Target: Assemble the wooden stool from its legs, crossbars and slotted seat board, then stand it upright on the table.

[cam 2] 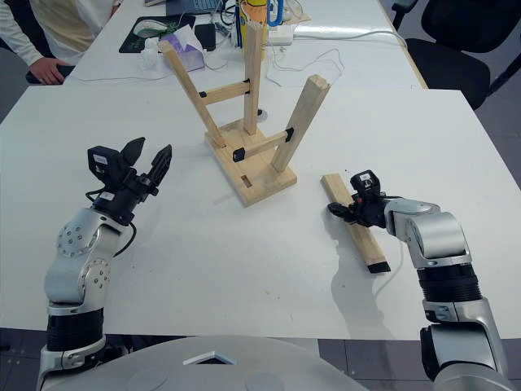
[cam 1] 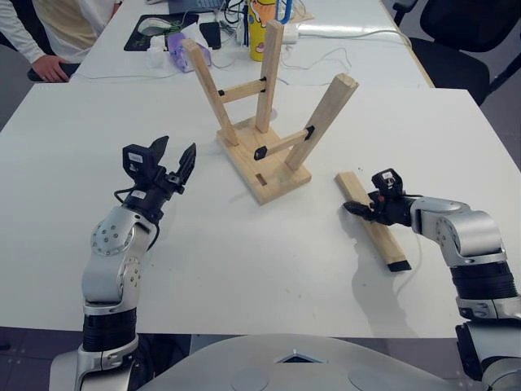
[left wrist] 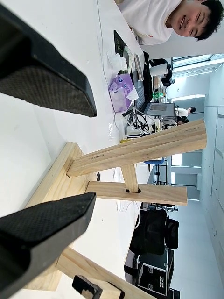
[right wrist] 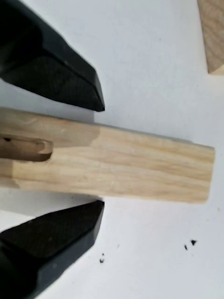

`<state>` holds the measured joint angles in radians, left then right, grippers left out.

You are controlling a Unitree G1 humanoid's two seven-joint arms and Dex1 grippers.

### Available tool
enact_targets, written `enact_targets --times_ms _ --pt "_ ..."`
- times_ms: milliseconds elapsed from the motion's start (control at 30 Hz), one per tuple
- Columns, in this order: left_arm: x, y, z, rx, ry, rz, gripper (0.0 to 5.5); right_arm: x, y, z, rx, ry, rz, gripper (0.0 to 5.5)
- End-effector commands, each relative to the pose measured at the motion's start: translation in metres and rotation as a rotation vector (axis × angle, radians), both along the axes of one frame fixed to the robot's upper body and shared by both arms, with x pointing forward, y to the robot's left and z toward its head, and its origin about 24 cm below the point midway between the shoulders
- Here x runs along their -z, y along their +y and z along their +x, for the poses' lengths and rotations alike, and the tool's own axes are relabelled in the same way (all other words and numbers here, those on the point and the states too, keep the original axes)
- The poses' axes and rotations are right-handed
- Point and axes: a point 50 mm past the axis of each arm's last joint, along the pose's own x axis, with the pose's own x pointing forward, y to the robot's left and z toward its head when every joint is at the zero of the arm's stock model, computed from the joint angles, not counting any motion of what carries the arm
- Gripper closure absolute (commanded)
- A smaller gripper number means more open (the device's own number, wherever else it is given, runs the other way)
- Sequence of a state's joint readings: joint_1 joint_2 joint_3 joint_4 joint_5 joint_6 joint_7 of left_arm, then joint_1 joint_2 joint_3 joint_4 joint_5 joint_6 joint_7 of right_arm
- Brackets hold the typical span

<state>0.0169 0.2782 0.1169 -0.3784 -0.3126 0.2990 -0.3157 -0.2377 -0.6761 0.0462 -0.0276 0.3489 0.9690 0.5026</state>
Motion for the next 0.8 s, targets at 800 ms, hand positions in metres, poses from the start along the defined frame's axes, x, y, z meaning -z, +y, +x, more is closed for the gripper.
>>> enact_targets --times_ms 800 --pt "-0.010 0.019 -0.003 -0.096 -0.040 -0.001 2.52 -0.162 -0.022 0.075 0.426 -1.115 -0.037 3.43"
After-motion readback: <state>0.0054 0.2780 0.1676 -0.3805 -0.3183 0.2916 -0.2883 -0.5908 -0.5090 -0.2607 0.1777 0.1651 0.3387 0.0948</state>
